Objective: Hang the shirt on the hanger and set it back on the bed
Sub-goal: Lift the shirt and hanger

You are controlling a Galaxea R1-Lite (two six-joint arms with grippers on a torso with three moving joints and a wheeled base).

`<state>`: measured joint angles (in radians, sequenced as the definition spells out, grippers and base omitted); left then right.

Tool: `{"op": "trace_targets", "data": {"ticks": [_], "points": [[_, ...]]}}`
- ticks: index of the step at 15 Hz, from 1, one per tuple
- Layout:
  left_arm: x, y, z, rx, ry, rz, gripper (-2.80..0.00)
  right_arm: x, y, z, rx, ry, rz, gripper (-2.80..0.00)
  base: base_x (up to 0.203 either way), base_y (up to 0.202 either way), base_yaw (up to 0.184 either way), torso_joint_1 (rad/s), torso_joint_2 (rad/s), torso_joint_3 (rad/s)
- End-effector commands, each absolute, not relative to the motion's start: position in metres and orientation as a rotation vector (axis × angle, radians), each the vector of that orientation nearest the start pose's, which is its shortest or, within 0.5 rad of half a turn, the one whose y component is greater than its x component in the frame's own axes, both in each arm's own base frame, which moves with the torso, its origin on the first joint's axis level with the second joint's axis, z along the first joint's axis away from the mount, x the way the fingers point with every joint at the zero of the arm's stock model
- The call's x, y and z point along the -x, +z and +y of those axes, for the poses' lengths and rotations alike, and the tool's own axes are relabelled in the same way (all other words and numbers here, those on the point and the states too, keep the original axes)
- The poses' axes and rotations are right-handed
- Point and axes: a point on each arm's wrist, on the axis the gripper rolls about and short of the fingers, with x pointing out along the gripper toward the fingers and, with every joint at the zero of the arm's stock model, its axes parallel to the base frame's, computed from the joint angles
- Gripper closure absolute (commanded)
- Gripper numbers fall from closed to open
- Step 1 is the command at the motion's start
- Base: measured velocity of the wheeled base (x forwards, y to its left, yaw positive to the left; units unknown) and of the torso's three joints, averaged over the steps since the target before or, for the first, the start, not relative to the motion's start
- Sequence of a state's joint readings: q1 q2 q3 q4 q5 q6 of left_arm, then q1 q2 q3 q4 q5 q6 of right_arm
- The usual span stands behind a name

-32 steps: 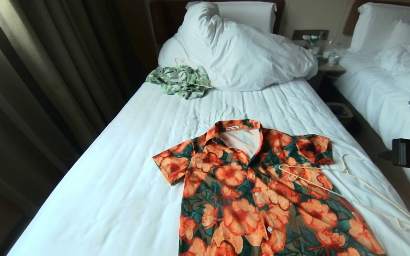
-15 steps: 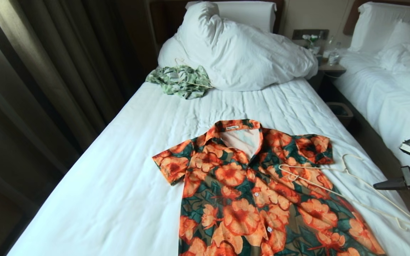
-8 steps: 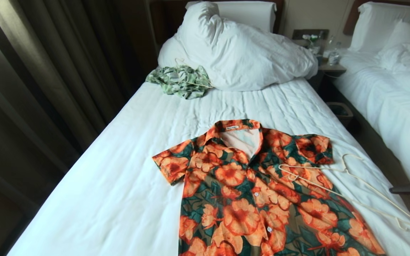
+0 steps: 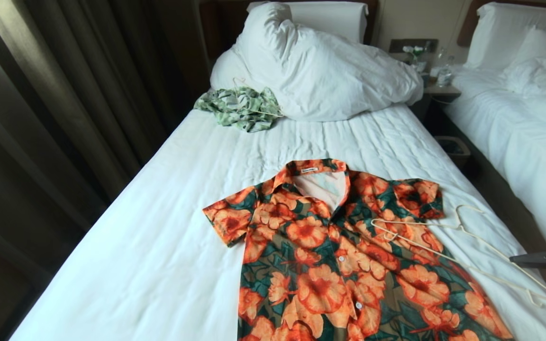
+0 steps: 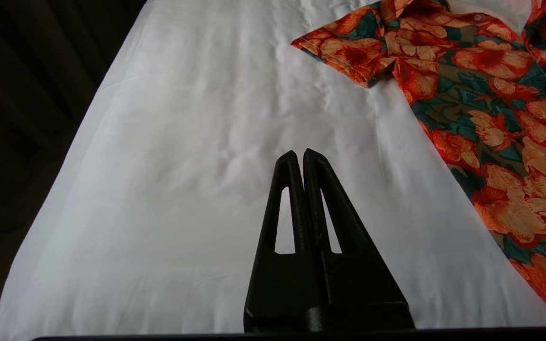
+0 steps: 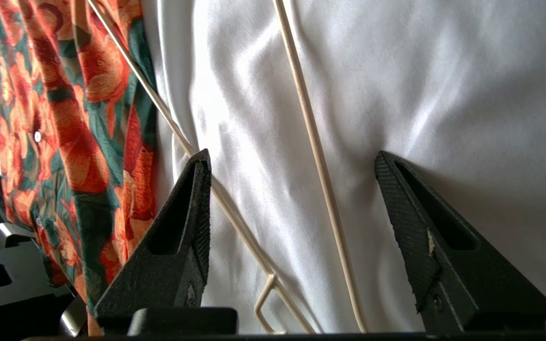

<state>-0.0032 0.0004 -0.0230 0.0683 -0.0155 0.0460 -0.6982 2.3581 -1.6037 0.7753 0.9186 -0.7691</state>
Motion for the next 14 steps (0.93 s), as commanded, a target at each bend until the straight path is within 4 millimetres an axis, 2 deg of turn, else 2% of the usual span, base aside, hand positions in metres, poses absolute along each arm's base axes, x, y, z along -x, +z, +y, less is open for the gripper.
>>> {"op": "trace_targets", "data": {"ticks": [1,6,14], "points": [[0.025,0.075,0.000,-0.046,-0.019,0.043,0.00,-0.319,0.044,-0.239,-0.456,0.578,0.833,-2.80,0.000,0.000,0.000,0.000,0.00,0.000],[0.025,0.075,0.000,-0.046,-0.019,0.044,0.00,-0.331,0.041,-0.221,-0.560,0.687,0.745,-2.80,0.000,0.000,0.000,0.000,0.00,0.000],[0.025,0.075,0.000,-0.046,-0.019,0.043,0.00,-0.350,0.038,-0.186,-0.529,0.773,0.792,-2.80,0.000,0.000,0.000,0.000,0.00,0.000]]}}
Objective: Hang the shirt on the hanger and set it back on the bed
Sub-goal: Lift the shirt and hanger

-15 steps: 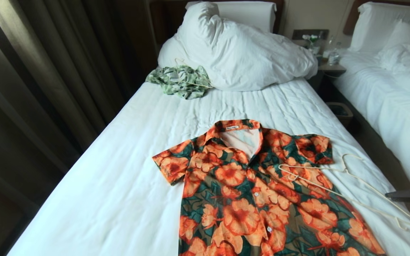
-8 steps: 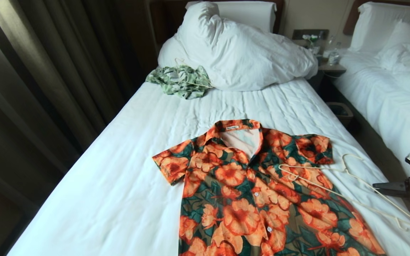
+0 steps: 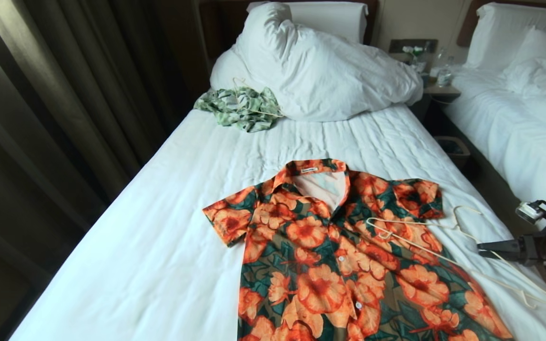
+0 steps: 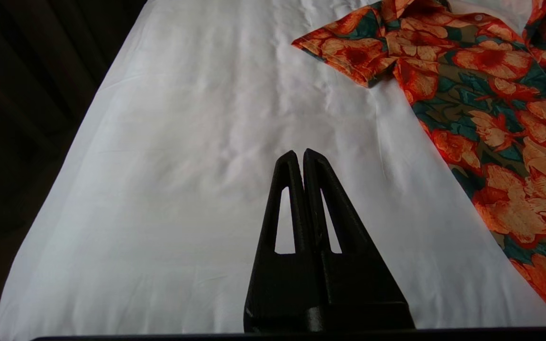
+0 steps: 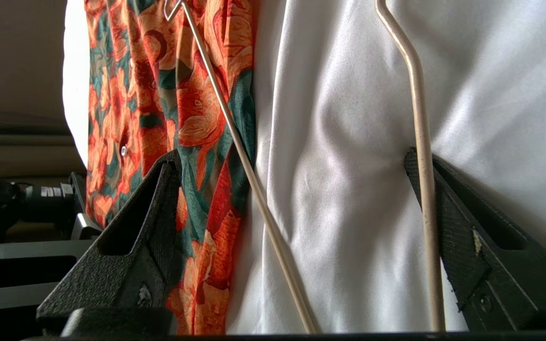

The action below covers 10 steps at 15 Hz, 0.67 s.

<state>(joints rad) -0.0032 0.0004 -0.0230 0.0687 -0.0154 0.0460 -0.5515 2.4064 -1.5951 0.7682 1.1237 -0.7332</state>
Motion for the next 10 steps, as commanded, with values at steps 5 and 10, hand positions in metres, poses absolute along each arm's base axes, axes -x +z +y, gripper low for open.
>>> {"op": "trace_targets", "data": {"ticks": [5,10], "points": [[0.025,0.075,0.000,-0.046,-0.019,0.043,0.00,-0.358,0.034,-0.174,-0.379,0.760,0.880,-2.80,0.000,0.000,0.000,0.000,0.00,0.000],[0.025,0.075,0.000,-0.046,-0.019,0.044,0.00,-0.363,0.027,-0.168,-0.342,0.803,0.869,-2.80,0.000,0.000,0.000,0.000,0.00,0.000]]}}
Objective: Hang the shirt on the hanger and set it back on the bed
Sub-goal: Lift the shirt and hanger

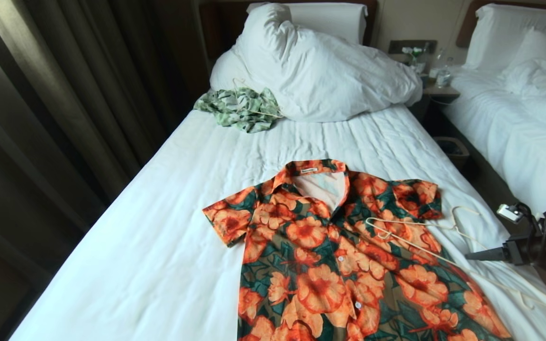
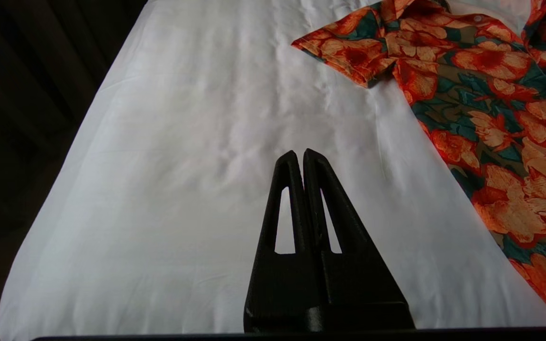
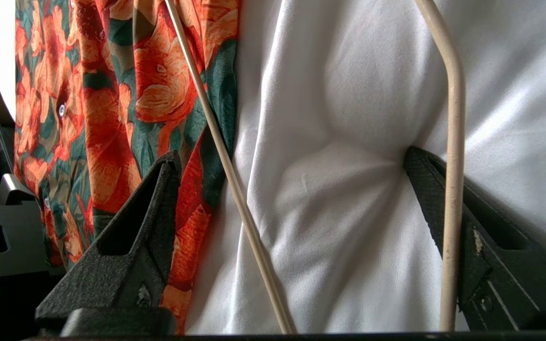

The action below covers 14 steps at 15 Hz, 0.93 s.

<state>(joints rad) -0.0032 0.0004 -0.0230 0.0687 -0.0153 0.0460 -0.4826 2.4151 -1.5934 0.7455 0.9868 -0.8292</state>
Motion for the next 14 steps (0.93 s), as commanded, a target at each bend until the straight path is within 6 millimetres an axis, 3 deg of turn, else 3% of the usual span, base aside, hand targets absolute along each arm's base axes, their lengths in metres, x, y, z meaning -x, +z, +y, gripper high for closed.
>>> {"op": "trace_targets", "data": {"ticks": [1,7,14], "points": [[0.025,0.075,0.000,-0.046,-0.020,0.043,0.00,-0.362,0.027,-0.168,-0.344,0.805,0.865,0.00,0.000,0.000,0.000,0.000,0.00,0.000],[0.025,0.075,0.000,-0.046,-0.019,0.043,0.00,-0.359,0.034,-0.174,-0.346,0.807,0.819,0.00,0.000,0.000,0.000,0.000,0.00,0.000],[0.025,0.075,0.000,-0.046,-0.019,0.043,0.00,-0.339,0.076,-0.198,-0.284,0.721,0.738,0.00,0.000,0.000,0.000,0.000,0.00,0.000]]}}
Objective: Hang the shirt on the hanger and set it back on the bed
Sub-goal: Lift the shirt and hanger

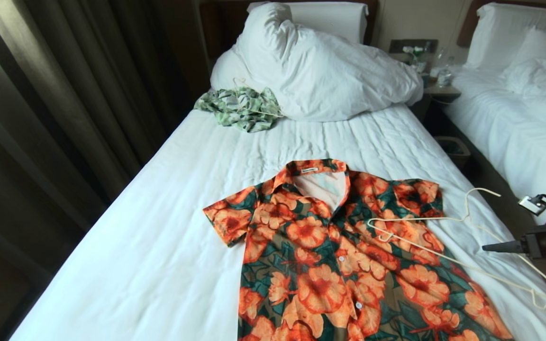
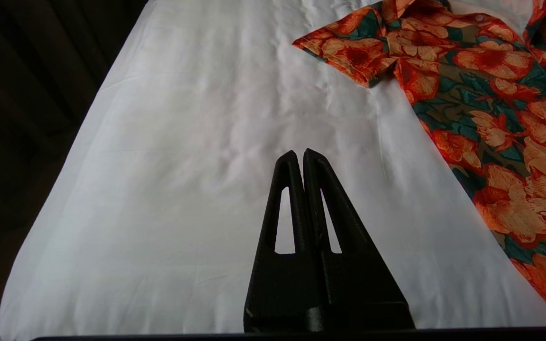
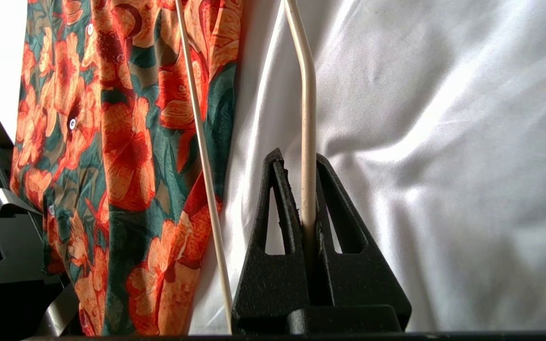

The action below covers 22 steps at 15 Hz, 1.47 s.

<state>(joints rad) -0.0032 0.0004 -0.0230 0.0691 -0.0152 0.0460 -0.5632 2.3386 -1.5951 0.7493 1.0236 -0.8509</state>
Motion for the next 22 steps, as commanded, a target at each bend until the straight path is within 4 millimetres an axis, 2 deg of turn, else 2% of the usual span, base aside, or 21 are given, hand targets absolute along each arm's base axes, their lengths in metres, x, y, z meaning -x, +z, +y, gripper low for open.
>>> {"op": "trace_targets", "data": {"ticks": [1,6,14,18,22], "points": [[0.025,0.075,0.000,-0.046,-0.019,0.043,0.00,-0.336,0.083,-0.200,-0.274,0.711,0.727,0.00,0.000,0.000,0.000,0.000,0.00,0.000],[0.025,0.075,0.000,-0.046,-0.019,0.043,0.00,-0.319,0.108,-0.192,-0.239,0.705,0.703,0.00,0.000,0.000,0.000,0.000,0.00,0.000],[0.025,0.075,0.000,-0.046,-0.019,0.043,0.00,-0.288,0.161,-0.169,0.053,0.786,0.501,0.00,0.000,0.000,0.000,0.000,0.00,0.000],[0.025,0.075,0.000,-0.046,-0.019,0.043,0.00,-0.281,0.184,-0.160,0.124,0.813,0.394,0.00,0.000,0.000,0.000,0.000,0.00,0.000],[0.025,0.075,0.000,-0.046,-0.019,0.043,0.00,-0.279,0.200,-0.136,0.198,0.911,0.272,0.00,0.000,0.000,0.000,0.000,0.00,0.000]]}}
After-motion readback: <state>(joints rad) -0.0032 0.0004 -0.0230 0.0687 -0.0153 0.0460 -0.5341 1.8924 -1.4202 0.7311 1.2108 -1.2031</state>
